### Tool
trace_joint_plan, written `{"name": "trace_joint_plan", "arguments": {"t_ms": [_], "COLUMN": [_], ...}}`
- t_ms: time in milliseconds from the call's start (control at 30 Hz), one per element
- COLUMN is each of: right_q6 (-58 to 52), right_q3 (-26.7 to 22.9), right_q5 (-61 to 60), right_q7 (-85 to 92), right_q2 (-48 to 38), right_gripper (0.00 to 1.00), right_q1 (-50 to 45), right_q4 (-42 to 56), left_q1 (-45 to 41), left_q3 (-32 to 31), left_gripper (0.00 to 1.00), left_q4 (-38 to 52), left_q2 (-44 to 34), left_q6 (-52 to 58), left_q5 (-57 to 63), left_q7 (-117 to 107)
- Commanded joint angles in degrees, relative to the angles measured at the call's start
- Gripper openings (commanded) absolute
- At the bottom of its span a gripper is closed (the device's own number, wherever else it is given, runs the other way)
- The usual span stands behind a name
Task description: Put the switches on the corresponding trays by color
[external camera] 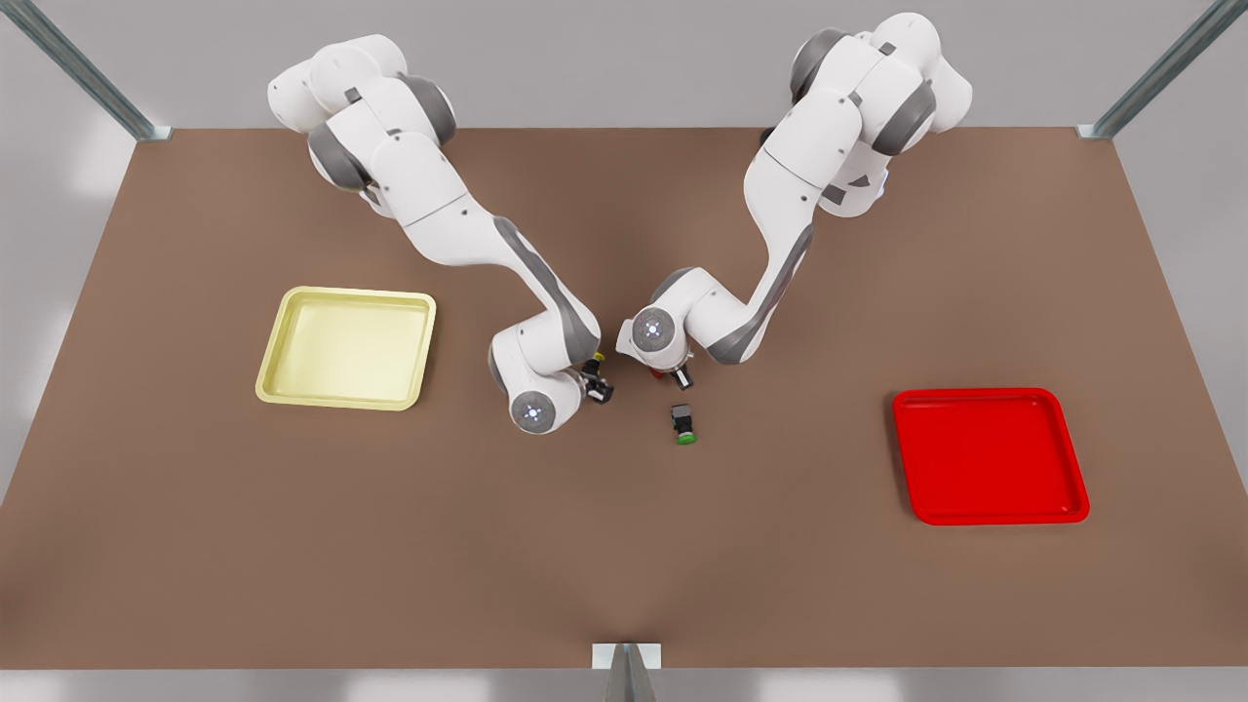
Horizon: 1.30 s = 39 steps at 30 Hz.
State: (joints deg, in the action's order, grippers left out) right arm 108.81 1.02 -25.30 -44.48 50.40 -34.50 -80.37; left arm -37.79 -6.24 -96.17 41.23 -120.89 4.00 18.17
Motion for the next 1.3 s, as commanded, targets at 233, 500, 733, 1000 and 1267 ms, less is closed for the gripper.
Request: {"name": "trace_joint_plan", "arguments": {"t_ms": [233,500,733,1000,1267], "right_q6": [-0.27,-0.27,-3.08,-17.22,-23.93], "right_q3": [0.04,0.04,0.04,-0.84,-17.01], "right_q5": [-0.19,-0.27,-0.27,7.27,34.44], "right_q7": [10.38,10.20,10.29,16.52,58.71], "right_q2": [0.49,0.40,-0.21,-6.71,-17.17], "right_gripper": [0.79,0.46,0.44,0.44,0.44], "right_q1": [-0.65,-0.57,-0.21,10.85,17.98], "right_q4": [0.30,0.65,0.74,1.00,-11.82], "left_q1": [-0.18,-0.18,-0.09,15.63,36.56], "left_q3": [-0.62,-0.71,-0.80,-0.36,-0.36], "left_gripper": [0.69,0.59,0.48,0.50,0.49], "left_q4": [0.02,0.02,0.64,-9.73,-2.18], "left_q2": [-0.01,0.34,0.16,-20.75,-13.81], "left_q6": [0.66,0.57,1.45,25.18,14.19], "left_q5": [-0.57,-0.66,-0.66,9.27,15.42], "left_q7": [-2.18,-3.32,-4.99,0.71,1.95]}}
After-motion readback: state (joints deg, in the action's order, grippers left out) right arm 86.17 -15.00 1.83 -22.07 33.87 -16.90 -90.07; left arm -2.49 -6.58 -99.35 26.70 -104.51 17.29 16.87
